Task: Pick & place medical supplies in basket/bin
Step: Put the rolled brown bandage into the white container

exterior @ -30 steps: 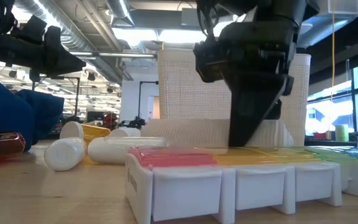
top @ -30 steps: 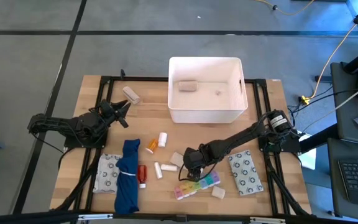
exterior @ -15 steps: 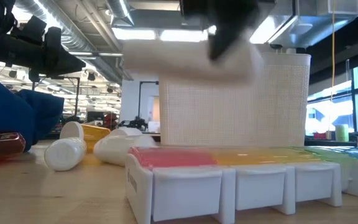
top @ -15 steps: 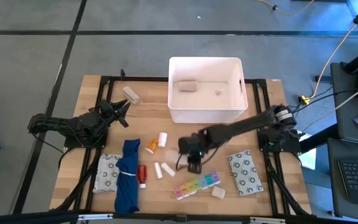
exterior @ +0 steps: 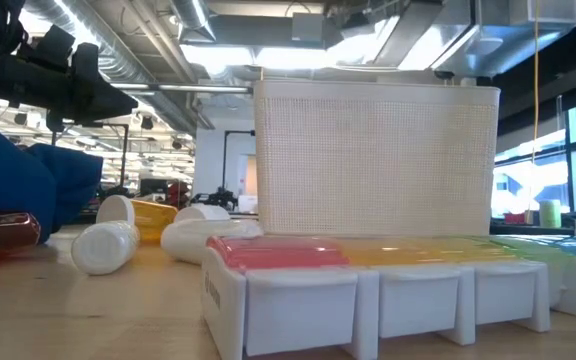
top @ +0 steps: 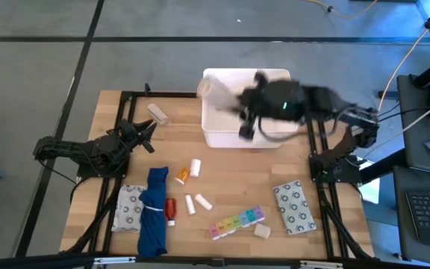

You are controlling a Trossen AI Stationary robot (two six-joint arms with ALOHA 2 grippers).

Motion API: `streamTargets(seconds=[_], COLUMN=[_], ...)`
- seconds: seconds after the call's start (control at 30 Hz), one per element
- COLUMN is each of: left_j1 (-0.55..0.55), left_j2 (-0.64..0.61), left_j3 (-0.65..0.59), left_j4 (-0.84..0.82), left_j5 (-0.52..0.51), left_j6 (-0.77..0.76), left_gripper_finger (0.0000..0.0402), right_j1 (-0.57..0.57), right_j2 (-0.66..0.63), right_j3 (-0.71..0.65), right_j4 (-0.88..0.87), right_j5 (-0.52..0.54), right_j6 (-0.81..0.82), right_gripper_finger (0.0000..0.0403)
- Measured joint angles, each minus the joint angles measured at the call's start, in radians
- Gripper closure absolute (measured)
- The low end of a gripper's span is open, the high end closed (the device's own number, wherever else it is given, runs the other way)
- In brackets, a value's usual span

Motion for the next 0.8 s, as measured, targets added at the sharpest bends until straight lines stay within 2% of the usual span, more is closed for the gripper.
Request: streamTargets(seconds=[0.1, 0.23, 0.37, 0.53, 0.8], left_j1=[0.0, 0.0, 0.0, 0.0, 0.0], left_j2=[0.0, 0.0, 0.0, 0.0, 0.0], left_j3=[0.0, 0.0, 0.0, 0.0, 0.0], left_j4=[0.0, 0.0, 0.0, 0.0, 0.0], left_j5=[0.0, 0.0, -0.001, -0.001, -0.001], left_j6=[0.0, 0.0, 0.0, 0.0, 0.0], left_gripper_finger=[0.029, 0.029, 0.029, 0.029, 0.029], right_j1=[-0.082, -0.218, -0.362, -0.497, -0.604], right_j2=[0.003, 0.004, 0.041, 0.117, 0.267], right_j3=[0.046, 0.034, 0.007, -0.084, -0.265], right_j4=[-0.034, -0.057, -0.124, -0.169, -0.135], right_j5=[0.001, -0.018, -0.118, -0.311, -0.346], right_j6=[-0.074, -0.137, -0.176, -0.326, -0.517], right_gripper_finger=[0.0294, 0.0296, 0.0293, 0.0292, 0.0291])
